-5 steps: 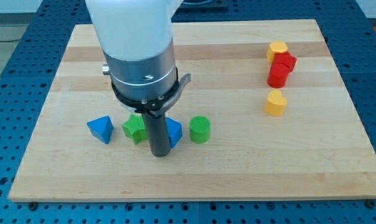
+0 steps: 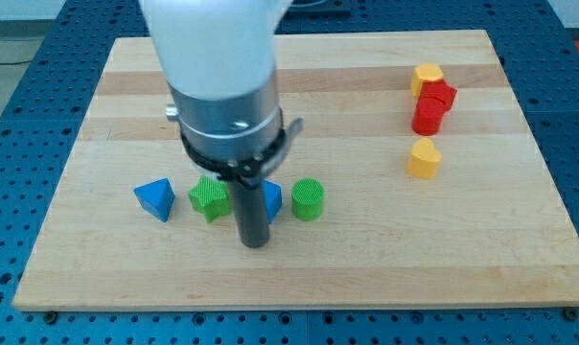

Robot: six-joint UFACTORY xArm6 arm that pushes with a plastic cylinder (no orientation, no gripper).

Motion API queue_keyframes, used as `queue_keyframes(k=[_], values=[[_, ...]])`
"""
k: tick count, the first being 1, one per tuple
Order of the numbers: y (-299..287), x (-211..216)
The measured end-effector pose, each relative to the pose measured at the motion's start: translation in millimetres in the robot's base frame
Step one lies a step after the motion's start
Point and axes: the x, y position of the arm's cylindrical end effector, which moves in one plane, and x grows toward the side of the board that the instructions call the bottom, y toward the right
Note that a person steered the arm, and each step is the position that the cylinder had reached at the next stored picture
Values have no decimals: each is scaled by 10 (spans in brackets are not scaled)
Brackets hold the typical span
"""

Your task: Slightly move the heart bottom left

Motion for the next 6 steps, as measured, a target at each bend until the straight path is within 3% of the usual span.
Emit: queue_keyframes(k=[1, 2, 3, 4, 6], values=[[652, 101], [1703, -105], [2348, -533], [2607, -865], [2313, -1137]])
